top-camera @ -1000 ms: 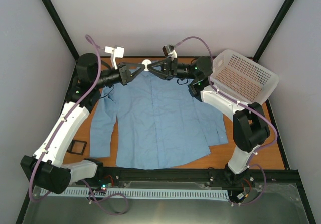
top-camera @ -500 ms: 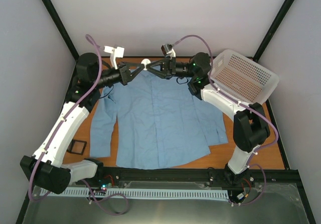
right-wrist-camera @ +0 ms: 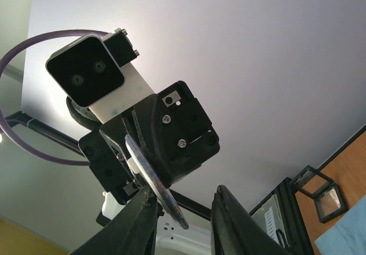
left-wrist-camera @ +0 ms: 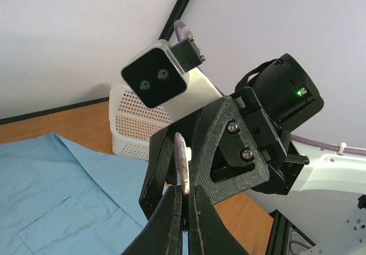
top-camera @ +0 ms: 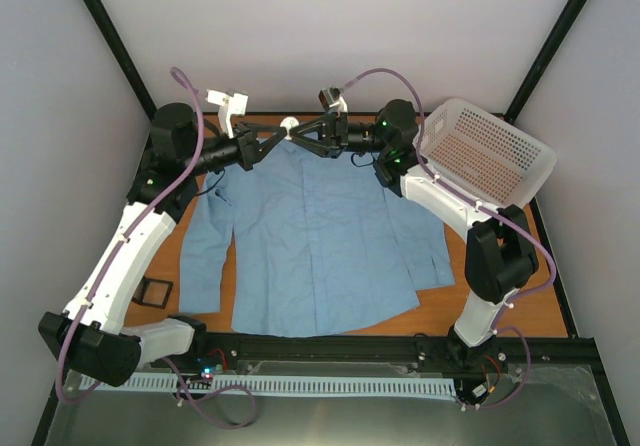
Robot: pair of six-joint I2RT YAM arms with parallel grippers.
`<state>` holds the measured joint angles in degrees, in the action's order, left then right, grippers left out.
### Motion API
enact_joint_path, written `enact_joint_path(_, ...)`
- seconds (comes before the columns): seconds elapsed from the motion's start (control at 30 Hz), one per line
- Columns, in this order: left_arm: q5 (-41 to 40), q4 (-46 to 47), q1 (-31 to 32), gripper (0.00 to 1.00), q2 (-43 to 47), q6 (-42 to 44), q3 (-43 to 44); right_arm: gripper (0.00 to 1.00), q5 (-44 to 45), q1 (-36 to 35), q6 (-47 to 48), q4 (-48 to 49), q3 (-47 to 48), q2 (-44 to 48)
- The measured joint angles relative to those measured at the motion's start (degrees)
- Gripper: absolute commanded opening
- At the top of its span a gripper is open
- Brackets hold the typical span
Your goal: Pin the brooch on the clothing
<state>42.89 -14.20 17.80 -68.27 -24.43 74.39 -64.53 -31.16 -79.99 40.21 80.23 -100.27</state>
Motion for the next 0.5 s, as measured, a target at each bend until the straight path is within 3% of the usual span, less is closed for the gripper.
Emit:
enact_joint_path(0.27, 0.0, -0.4, 0.0, 0.01, 0.1, 2.0, 0.0, 0.26, -0.8, 0.0, -3.3, 0.2, 0.3, -0.4)
enact_joint_path(0.5, -0.1, -0.9, -0.1, 0.01, 0.1, 4.1, 0.0, 0.26, -3.7, -0.1, -1.7, -6.8, 4.9, -1.7)
